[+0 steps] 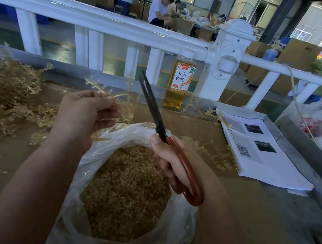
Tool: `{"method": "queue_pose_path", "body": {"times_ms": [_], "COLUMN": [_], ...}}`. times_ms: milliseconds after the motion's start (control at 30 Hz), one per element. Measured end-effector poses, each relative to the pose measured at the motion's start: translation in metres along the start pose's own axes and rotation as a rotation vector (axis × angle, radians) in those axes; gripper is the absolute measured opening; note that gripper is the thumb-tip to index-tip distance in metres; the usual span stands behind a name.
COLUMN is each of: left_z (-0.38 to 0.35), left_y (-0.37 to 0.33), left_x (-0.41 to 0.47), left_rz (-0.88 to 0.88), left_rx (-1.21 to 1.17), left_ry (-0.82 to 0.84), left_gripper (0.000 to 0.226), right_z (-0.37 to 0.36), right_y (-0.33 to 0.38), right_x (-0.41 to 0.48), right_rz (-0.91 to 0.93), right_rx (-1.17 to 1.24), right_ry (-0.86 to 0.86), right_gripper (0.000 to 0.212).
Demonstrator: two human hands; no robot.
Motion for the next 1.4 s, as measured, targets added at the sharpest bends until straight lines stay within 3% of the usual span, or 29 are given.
{"method": "queue_pose_path", "body": {"times_ms": [200,400,700,867,1200,1400], "left_z": [-0.016,-0.035,-0.038,-0.041,-0.04,-0.038], "left_y": [0.002,0.005,0.004,0.002,0.005,0.006], "left_x": [-0.009,-0.024,-0.029,-0.03,-0.028,-0.027], "left_rz": [0.073,0.117,0.075,0.022,-0.046,-0.167], "left_rx": [0.113,0.216,0.288,0.299,0.388,0.45], "left_ry": [0.198,0.353,0.425,0.355,0.348,0.393], "left_gripper": [0.022,0.016,0.016,0.016,0.007,0.012], "right_z": [0.002,0.009,0.007,0.001,-0.002,0.002], "right_y": [0.003,-0.007,-0.012,-0.013,-0.012,-0.006], "right_x": [-0.001,0.007,0.01,0.011,0.013,0.009], "right_rz": [0.024,0.184,0.252,0.32,0.261,0.167], "right_rx": [0.237,0.445,0.314,0.337,0.338,0.267], "right_ry": [-0.14,-0.413,-0.499,-0.571,-0.471,-0.414], "right_gripper": [0.032,0.023,0.034,0.039,0.031,0.028]}}
Point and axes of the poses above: each hand's wrist, its own x-axis towards the middle knuckle, its own z-axis out of the back of the hand, y = z × x, the point moved 2 cm from there along x, towards the middle knuckle, and after that the axes turned 12 degrees about x, right-handed, at the moved point
